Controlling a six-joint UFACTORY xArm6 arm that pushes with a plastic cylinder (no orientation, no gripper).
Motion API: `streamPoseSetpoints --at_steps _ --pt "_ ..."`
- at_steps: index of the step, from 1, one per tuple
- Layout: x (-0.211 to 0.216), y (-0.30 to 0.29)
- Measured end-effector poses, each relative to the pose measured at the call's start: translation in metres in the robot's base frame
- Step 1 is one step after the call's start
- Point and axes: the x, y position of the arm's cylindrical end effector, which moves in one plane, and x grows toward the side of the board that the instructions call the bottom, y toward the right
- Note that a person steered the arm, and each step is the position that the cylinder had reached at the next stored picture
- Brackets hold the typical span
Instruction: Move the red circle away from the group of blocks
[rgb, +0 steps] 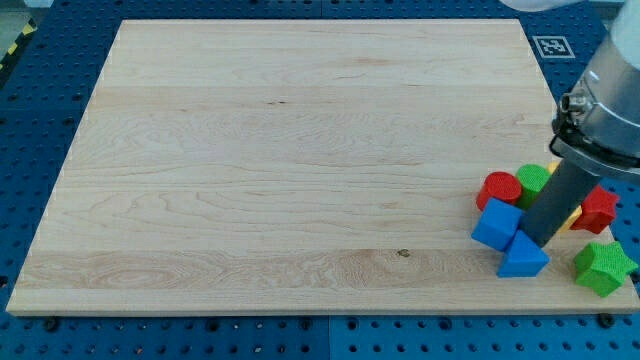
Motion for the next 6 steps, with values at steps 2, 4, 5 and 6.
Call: streamPoseSetpoints --at_steps 2,4,5,6 --pt "0.003 -0.001" --pt "0.009 -0.002" --pt "-0.008 -0.002" --pt "-0.031 -0.005"
